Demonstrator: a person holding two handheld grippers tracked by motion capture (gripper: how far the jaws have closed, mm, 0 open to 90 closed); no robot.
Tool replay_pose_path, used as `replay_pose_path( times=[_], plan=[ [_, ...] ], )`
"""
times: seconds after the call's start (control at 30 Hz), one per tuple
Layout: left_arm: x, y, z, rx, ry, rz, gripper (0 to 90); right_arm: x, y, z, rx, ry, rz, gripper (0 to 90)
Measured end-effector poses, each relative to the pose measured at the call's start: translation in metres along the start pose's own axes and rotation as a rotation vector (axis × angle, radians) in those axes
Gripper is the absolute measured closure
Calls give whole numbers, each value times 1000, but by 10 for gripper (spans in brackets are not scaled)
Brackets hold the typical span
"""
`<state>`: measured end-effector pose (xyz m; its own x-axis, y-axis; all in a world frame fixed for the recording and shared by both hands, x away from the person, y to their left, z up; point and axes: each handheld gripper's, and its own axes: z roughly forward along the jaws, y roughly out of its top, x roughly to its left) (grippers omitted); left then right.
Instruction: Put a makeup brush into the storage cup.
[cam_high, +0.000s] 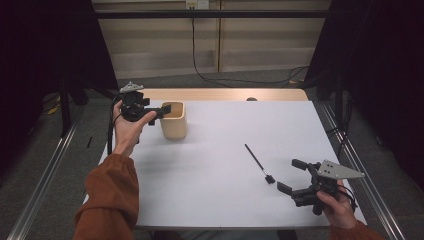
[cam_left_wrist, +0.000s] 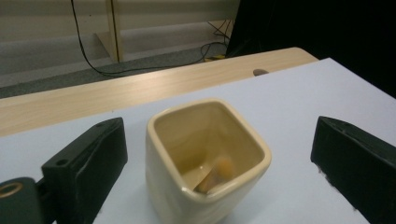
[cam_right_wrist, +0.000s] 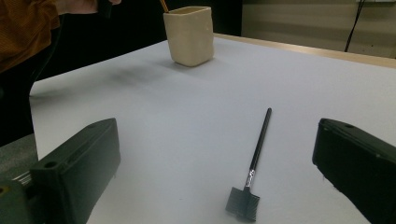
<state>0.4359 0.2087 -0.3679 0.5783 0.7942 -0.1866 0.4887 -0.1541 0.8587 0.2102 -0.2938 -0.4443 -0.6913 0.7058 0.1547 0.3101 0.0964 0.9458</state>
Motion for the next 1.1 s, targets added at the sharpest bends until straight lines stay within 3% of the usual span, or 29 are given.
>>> replay_pose_path(
  times=[0.2, 0.37, 0.53, 0.63, 1.1],
  plan=[
    [4, -11, -13, -28, -17, -12, 32, -1, 0, 0, 4, -6, 6, 5],
    [-4, -16, -21, -48, -22, 21, 29, -1, 0, 1, 5, -3, 7, 5],
    [-9, -24, -26, -64, -58, 32, 27, -1, 0, 1, 5, -5, 9, 5],
    [-11, -34, -29, -63, -35, 47, 26, -1, 0, 1, 2, -5, 10, 5],
    [-25, -70, -46, -115, -33, 77, 24, -2, -1, 3, 11, -10, 11, 5]
  ],
)
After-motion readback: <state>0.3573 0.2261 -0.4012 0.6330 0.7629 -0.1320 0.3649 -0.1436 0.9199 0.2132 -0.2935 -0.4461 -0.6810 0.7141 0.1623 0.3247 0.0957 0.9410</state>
